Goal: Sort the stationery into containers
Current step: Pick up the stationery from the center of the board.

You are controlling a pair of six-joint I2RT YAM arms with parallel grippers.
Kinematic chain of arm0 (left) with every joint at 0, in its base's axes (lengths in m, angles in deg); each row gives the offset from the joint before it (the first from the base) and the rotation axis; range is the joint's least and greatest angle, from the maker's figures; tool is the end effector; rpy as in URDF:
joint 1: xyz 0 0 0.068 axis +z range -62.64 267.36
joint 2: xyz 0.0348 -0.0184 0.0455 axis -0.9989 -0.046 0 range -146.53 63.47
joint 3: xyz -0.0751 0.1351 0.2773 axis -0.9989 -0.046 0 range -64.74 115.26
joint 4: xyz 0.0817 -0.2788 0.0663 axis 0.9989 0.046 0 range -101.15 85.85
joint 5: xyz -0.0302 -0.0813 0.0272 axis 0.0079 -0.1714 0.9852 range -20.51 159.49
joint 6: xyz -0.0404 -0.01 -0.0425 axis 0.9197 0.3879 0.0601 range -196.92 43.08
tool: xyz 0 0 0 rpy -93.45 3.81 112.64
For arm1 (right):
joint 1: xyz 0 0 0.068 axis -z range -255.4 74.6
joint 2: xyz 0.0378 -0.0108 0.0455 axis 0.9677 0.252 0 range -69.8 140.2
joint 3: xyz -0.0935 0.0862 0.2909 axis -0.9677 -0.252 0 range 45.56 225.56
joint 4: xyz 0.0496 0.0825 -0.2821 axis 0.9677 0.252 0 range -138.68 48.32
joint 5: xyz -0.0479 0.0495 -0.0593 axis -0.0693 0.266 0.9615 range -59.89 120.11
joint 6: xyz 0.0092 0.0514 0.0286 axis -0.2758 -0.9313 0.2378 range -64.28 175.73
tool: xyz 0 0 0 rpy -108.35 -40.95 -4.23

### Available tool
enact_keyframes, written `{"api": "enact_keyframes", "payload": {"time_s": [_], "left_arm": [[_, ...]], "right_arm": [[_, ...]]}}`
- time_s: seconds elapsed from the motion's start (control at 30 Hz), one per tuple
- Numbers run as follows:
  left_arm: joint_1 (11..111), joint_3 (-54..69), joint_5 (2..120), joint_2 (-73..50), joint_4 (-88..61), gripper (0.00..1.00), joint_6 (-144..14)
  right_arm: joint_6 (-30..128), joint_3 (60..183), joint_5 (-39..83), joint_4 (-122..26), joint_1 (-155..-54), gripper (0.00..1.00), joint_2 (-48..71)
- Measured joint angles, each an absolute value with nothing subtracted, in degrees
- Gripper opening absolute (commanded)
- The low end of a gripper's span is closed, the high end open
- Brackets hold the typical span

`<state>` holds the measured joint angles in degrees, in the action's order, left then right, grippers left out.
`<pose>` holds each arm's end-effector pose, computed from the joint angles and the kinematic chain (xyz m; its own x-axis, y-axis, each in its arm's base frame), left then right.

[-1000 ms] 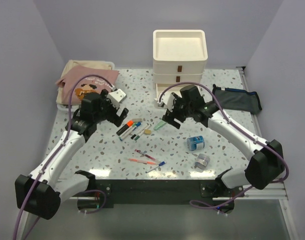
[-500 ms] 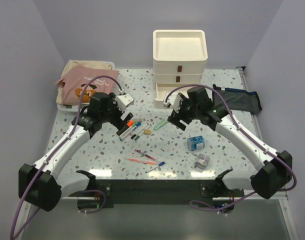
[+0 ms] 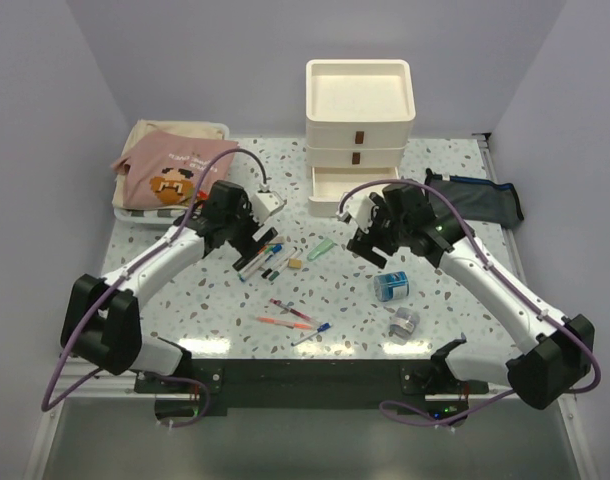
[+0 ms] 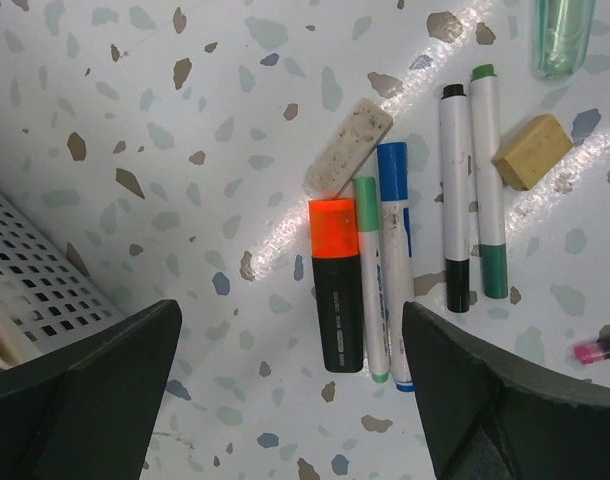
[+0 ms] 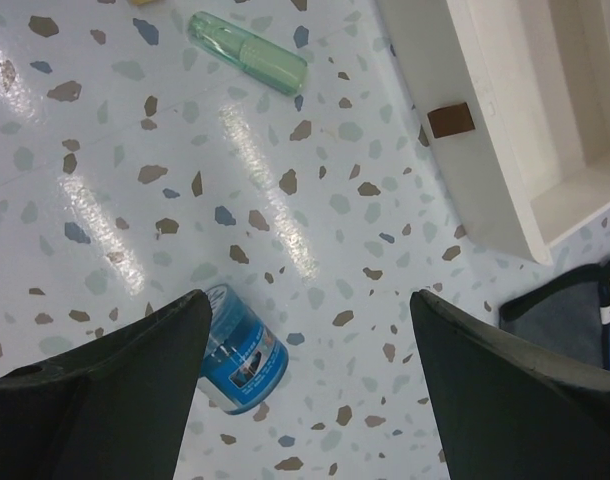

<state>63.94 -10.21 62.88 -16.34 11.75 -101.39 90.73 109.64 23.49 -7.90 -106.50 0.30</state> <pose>0.2967 -0.1340 0.2643 -0.4296 0.6346 -0.6425 0.7068 0.6791 0.1981 0.2400 0.1506 0.3493 -0.1783 -0.7730 -0.6089 -0.8336 0.4474 -0.3239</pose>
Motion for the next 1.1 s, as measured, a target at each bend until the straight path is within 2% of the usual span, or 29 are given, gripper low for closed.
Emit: {"api": "enact_keyframes", "payload": {"time_s": [0.2, 0.83, 1.1], "left_arm": [[63.35, -8.05, 65.79, -20.26, 12.53, 0.8, -100.65], [63.27, -6.02, 66.33, -29.26, 14.15, 0.79, -99.93], [63.27, -4.38, 66.27, -31.75, 13.89, 0.77, -99.42]], "right_arm": [[89.81, 109.64, 23.78, -8.47, -106.36, 0.85, 1.86], [82.99, 109.64, 24.32, -11.01, -100.09, 0.86, 1.24], [86.03, 109.75, 18.95, -9.5, -99.41, 0.84, 1.09]]}}
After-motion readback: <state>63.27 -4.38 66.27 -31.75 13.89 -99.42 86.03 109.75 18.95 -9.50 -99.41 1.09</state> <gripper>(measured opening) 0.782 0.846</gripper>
